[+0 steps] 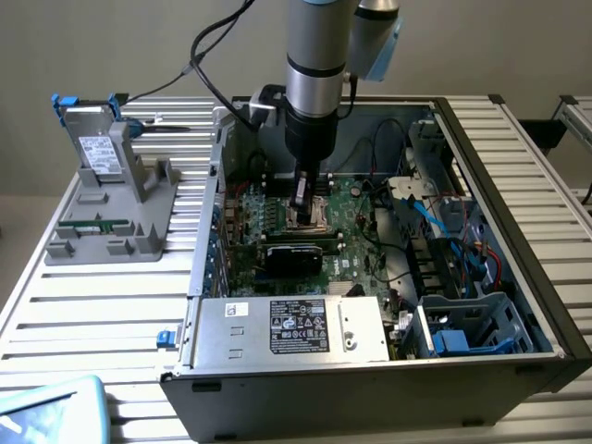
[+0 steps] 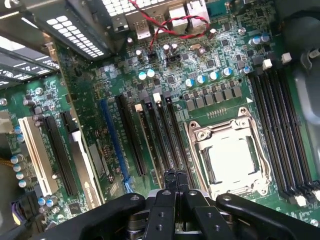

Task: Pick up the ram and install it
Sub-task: 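Press down the ram until it locks into place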

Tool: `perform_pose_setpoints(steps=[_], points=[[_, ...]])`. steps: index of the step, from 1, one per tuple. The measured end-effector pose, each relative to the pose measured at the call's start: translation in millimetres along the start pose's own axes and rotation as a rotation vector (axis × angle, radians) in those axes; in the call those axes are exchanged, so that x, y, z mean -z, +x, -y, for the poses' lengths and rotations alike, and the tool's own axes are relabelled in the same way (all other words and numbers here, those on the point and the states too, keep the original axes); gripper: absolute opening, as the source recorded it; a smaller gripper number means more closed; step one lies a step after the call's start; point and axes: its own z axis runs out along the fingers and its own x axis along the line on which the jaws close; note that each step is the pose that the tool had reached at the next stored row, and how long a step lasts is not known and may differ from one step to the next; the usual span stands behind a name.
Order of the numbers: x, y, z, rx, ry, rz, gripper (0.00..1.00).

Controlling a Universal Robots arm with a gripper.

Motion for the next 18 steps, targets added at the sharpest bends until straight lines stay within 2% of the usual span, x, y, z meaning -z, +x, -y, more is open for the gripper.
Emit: perform_pose_setpoints(steps=[18], points=[[0.0,0.0,0.0,-0.270,-0.0005,0.0056,0.11]])
